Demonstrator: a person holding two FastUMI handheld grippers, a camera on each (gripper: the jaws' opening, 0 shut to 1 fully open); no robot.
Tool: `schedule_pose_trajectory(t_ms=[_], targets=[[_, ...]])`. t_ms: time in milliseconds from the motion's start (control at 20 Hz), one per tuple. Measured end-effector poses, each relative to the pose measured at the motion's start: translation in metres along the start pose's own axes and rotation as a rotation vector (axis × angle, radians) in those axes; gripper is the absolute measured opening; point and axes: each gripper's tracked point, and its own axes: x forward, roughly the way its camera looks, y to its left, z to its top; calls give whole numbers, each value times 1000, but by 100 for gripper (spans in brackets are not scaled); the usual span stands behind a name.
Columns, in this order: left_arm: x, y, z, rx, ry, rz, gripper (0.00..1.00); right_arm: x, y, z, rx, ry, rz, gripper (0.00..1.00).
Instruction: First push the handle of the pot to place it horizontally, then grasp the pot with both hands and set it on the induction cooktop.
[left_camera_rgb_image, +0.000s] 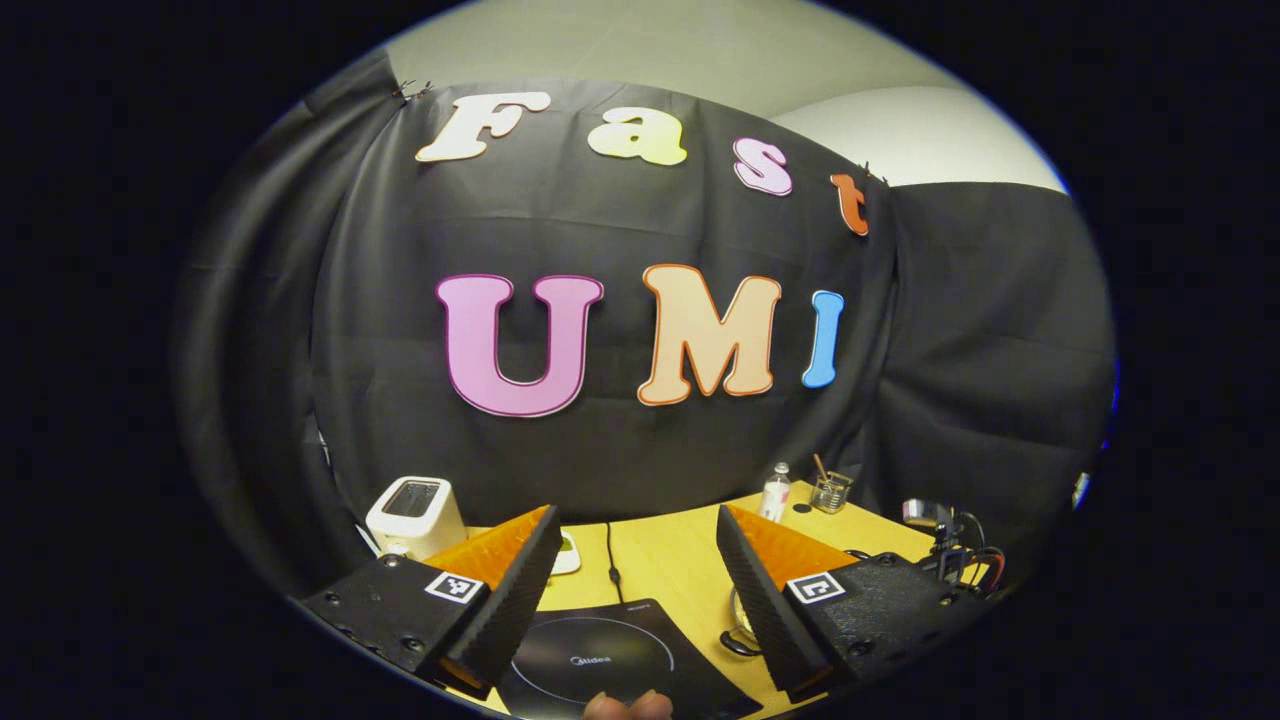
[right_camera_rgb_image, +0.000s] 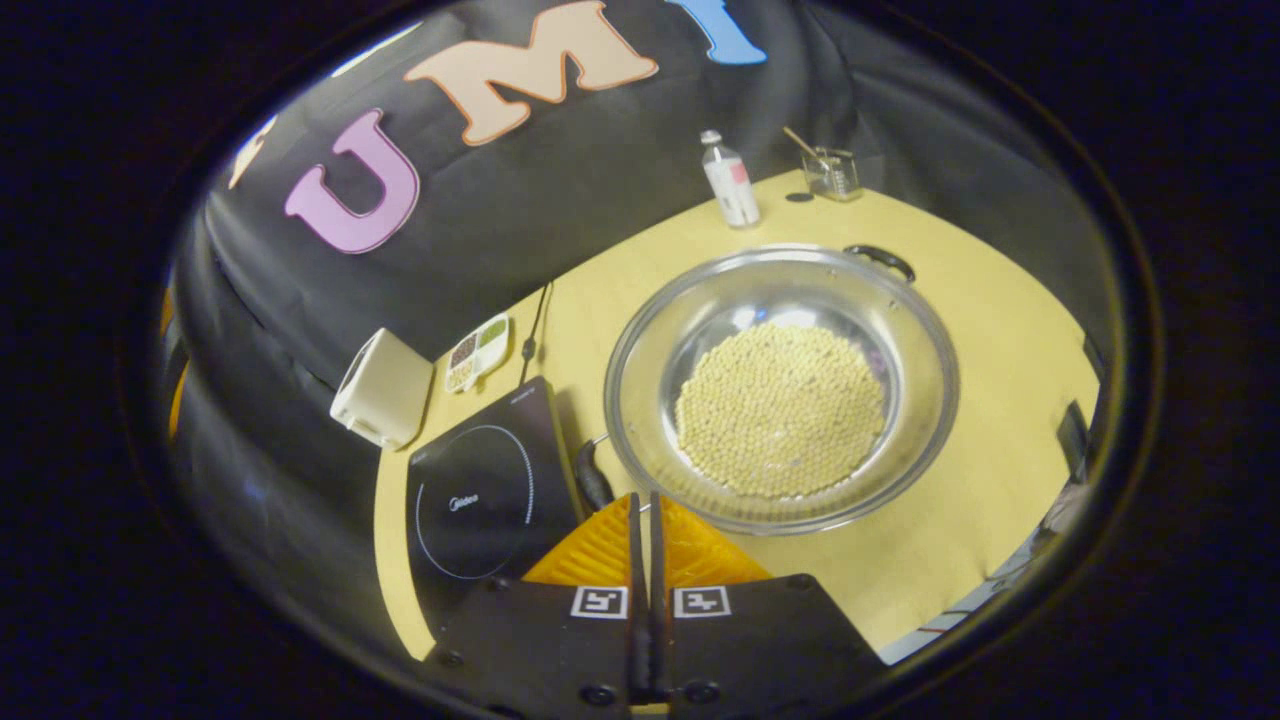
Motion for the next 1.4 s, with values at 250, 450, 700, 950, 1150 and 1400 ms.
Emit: schedule_pose_trajectory(t_ms=[250,450,700,950,1150,1400], targets=[[4,-44,-50,-68,155,-60,95,-23,-75,64,-71,-113,-134,3],[9,-69,-91,-133,285,-36,95,-22,-116,97,-217,-128,-179,11],[23,-105,-131,-183,422,29,94,-1,-147,130,-395,-94,-145,52],[40,-136,-206,-282,591,139,95,44,-177,158,-484,-46,-87,89],[60,-127,-249,-237,665,258,95,77,-193,170,-541,-6,-60,90],[78,-123,-293,-229,761,313,94,117,-204,161,-544,85,-35,91]])
